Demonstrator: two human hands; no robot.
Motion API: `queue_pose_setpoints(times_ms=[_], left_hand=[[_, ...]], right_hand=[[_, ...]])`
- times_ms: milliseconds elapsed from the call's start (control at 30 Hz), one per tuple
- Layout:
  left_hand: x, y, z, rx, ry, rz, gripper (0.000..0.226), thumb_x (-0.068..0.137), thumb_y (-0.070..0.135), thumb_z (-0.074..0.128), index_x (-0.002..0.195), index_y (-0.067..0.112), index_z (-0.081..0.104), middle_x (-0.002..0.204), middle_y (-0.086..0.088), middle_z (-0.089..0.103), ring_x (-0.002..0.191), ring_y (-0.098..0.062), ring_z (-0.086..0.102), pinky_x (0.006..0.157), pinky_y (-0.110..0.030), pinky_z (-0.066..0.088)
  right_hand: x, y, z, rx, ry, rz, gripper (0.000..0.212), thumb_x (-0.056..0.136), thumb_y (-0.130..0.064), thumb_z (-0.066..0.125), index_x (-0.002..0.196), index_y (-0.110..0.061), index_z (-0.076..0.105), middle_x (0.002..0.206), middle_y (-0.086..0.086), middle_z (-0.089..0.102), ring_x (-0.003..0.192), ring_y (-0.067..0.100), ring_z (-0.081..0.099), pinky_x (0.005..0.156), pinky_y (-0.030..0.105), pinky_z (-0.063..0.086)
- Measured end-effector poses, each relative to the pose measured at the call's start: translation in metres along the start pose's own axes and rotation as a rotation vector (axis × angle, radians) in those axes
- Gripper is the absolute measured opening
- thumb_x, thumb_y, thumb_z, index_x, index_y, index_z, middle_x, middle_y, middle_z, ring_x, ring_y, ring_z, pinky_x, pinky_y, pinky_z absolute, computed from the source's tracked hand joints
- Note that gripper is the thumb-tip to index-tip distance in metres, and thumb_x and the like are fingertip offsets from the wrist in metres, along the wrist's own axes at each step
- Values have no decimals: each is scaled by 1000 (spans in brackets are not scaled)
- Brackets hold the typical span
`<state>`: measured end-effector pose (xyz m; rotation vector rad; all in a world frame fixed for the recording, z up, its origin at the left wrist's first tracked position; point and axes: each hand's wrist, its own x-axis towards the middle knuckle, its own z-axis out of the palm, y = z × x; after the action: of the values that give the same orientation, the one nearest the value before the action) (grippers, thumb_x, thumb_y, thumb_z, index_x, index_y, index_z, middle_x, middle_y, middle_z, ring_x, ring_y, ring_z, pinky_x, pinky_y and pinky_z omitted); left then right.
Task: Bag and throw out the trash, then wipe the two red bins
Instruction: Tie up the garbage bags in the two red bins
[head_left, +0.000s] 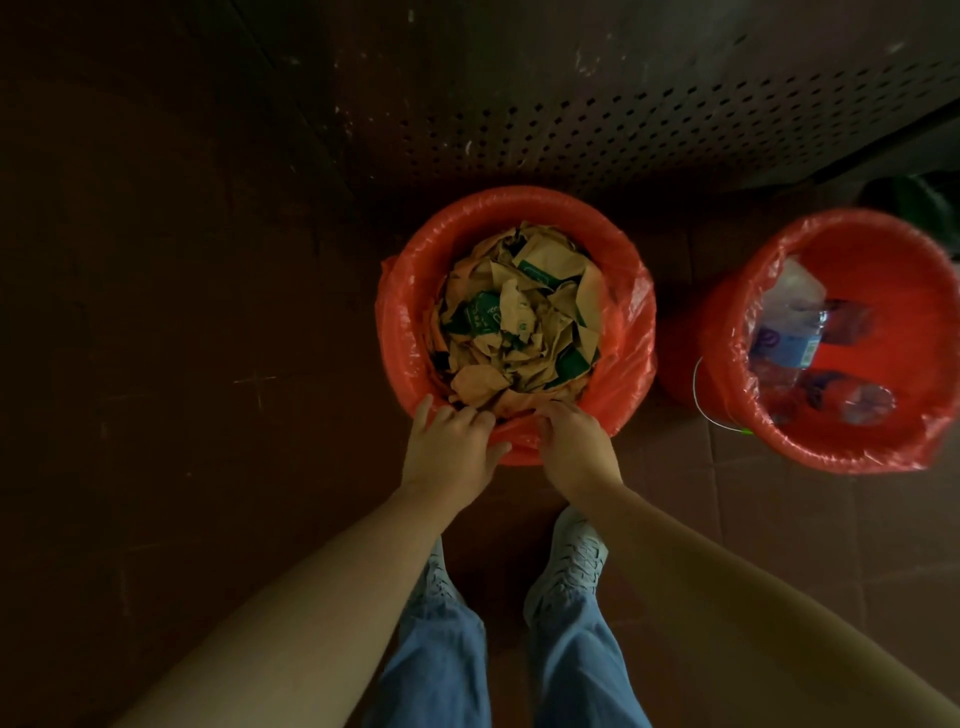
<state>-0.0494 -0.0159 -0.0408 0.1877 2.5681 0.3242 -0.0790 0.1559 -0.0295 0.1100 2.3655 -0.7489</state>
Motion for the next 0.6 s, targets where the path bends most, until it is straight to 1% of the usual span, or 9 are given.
queue_pose_setpoints(times_ms=[33, 100, 167, 233, 300, 367, 433, 533, 600], left_hand=[[3, 2, -1, -12, -6, -6, 40, 96, 56, 51, 120, 26, 61, 113, 7, 67, 114, -21, 59, 117, -50, 23], [9, 4, -4, -2, -18, -2, 37, 95, 47, 57, 124, 25, 59, 117, 5, 67, 116, -22, 59, 117, -52, 23], [12, 5, -8, 33, -29, -2, 32, 95, 31, 57, 126, 24, 59, 117, 3, 67, 115, -24, 58, 117, -54, 22], [14, 2, -11, 66, -34, -20, 35, 92, 18, 56, 126, 23, 59, 116, 2, 66, 113, -25, 58, 116, -55, 22], [14, -3, -14, 99, -30, -22, 40, 89, 13, 58, 128, 22, 60, 119, 2, 64, 113, -26, 57, 116, -56, 22], [13, -7, -15, 113, -7, 6, 43, 88, 14, 60, 130, 22, 59, 125, 1, 61, 117, -26, 55, 116, -58, 21], [11, -9, -16, 129, 33, 61, 44, 88, 16, 63, 131, 22, 59, 125, 0, 61, 121, -27, 53, 117, -60, 20], [10, -10, -19, 137, 104, 109, 45, 88, 17, 60, 133, 20, 60, 131, -2, 59, 133, -28, 47, 116, -62, 21], [8, -13, -23, 149, 123, 105, 48, 88, 16, 60, 136, 19, 58, 137, -3, 56, 139, -29, 41, 117, -63, 19]], right_hand=[[0, 1, -1, 16, 1, -14, 38, 93, -37, 41, 116, -26, 68, 112, -9, 63, 94, 13, 59, 69, 28, 45], [1, 4, 0, 0, 3, -19, 30, 97, -31, 43, 112, -24, 68, 108, -6, 65, 92, 15, 61, 67, 28, 42], [4, 5, 3, -61, -6, 1, 21, 100, -20, 47, 110, -21, 66, 110, 0, 67, 97, 23, 64, 73, 36, 49], [4, 3, 4, -117, -7, -5, 20, 99, -28, 53, 114, -21, 64, 117, 1, 66, 106, 26, 64, 83, 39, 52], [0, -2, 6, -258, -52, -77, 42, 94, -41, 61, 132, -24, 57, 135, 0, 58, 125, 25, 55, 99, 43, 46], [-1, -7, 8, -434, -90, -130, 63, 91, -46, 63, 146, -25, 43, 146, 0, 49, 136, 26, 45, 107, 44, 39], [0, -12, 9, -542, -61, -131, 63, 92, -37, 63, 148, -24, 39, 147, 2, 46, 137, 27, 41, 108, 43, 38], [3, -20, 7, -616, 19, -109, 57, 91, -20, 59, 145, -21, 43, 143, 6, 49, 133, 31, 43, 107, 45, 38], [3, -21, 2, -658, 64, -119, 53, 90, -15, 56, 143, -19, 48, 139, 8, 52, 130, 33, 45, 106, 47, 38]])
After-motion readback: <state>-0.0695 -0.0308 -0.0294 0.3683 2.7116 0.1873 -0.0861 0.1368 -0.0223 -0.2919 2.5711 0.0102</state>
